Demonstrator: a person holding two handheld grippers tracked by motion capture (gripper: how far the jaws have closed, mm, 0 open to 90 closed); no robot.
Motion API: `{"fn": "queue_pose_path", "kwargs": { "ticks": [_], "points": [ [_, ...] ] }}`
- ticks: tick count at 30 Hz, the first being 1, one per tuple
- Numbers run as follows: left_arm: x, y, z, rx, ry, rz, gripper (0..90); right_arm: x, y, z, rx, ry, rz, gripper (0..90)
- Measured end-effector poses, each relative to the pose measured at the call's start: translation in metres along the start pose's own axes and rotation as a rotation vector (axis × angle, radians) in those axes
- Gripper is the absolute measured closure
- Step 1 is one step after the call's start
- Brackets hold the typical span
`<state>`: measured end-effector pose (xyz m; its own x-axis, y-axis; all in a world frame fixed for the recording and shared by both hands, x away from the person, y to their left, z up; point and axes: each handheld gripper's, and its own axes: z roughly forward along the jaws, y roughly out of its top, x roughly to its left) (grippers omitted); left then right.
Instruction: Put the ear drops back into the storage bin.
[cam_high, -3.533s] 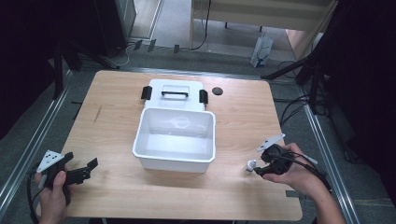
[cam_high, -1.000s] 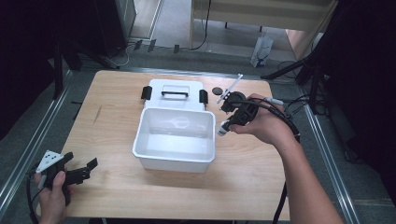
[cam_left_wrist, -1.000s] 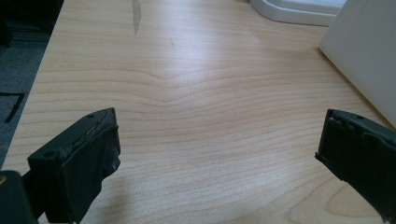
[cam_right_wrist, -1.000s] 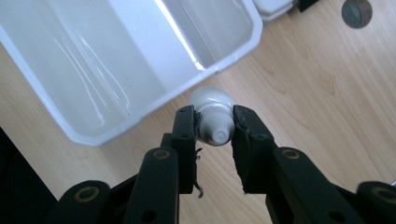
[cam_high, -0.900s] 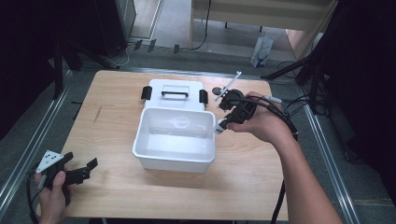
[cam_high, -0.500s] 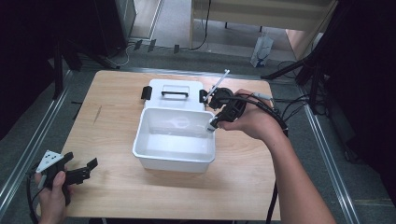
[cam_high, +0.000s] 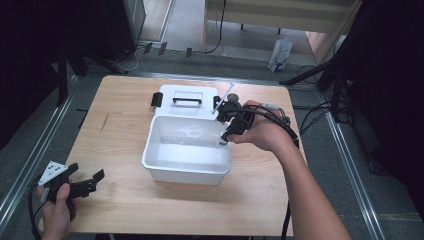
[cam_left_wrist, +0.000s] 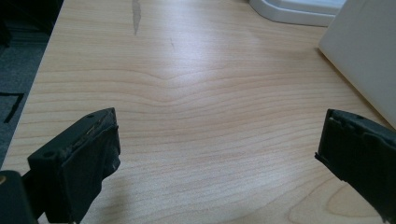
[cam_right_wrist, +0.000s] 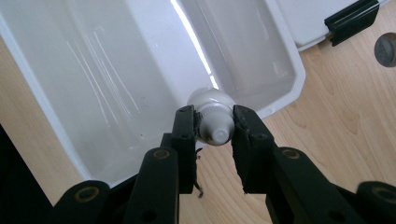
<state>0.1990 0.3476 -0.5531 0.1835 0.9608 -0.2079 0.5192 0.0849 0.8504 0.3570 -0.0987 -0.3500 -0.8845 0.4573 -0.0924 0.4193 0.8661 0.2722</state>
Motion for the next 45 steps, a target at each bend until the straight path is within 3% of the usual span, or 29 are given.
{"fn": "queue_pose_path", "kwargs": {
  "ticks": [7, 22, 32, 45],
  "points": [
    [0.0, 0.0, 0.0, -0.002, 0.001, 0.0, 0.0, 0.003, 0.0, 0.012, 0.02, -0.002, -0.033, 71.9],
    [0.0, 0.0, 0.0, -0.001, -0.001, 0.0, 0.1, 0.013, 0.009, 0.047, 0.124, -0.001, -0.081, 71.9],
    [0.0, 0.0, 0.0, 0.0, -0.002, 0.001, 0.0, 0.019, 0.009, 0.065, 0.176, -0.012, -0.203, 71.8],
    [0.0, 0.0, 0.0, -0.001, -0.001, -0.002, 0.1, 0.026, 0.01, 0.083, 0.237, -0.023, -0.272, 71.8]
  ]
}}
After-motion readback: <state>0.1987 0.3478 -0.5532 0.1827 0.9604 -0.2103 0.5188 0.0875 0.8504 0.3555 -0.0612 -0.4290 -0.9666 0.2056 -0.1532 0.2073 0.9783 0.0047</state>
